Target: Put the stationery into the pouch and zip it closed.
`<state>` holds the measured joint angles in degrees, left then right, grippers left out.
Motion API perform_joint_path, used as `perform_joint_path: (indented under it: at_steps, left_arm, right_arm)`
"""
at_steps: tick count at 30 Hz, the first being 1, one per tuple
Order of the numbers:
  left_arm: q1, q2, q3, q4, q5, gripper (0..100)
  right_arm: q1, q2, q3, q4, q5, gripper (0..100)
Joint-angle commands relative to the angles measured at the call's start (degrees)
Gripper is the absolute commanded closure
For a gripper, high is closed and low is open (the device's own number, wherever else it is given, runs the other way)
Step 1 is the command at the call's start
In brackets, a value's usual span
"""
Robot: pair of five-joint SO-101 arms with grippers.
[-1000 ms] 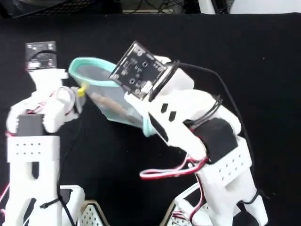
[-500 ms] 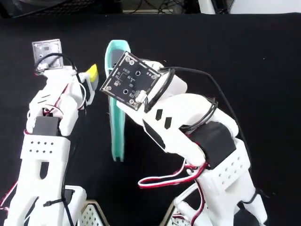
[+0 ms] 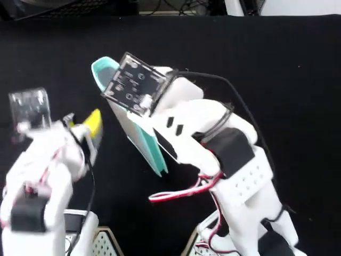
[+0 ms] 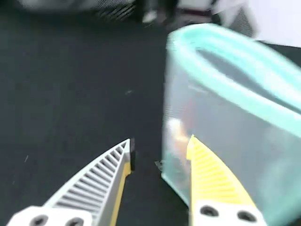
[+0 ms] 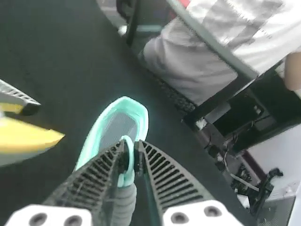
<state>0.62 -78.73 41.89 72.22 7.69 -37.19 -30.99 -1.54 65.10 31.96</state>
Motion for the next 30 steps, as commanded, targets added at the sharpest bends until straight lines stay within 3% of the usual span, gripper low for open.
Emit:
perform_joint_path:
  at_steps: [1, 4, 7, 10, 22, 30]
  left_arm:
    - [9.71, -7.74, -0.13, 2.02, -3.60, 80]
    - [14.90, -10.64, 2.68, 1.32, -4.04, 78]
    - [17.54, -10.81, 4.62, 0.35, -2.99, 70]
    - [19.03, -10.73, 6.64, -2.37, -3.25, 70]
    - [18.86, -10.64, 20.26, -20.75, -3.34, 71]
    - [20.79, -11.08, 21.67, -21.45, -4.92, 71]
  right_arm:
    - [0.00, 0.75, -5.14, -0.18, 0.53, 98.6]
    - [1.32, 1.27, -7.87, 0.44, 0.53, 98.6]
    - [3.52, 1.27, -9.01, 1.67, 0.53, 98.6]
    - [4.84, 1.27, -9.10, 2.99, 0.62, 98.6]
    - [4.84, 1.10, -9.19, 3.25, 0.62, 98.6]
    - [4.84, 1.19, -9.10, 3.25, 0.62, 98.6]
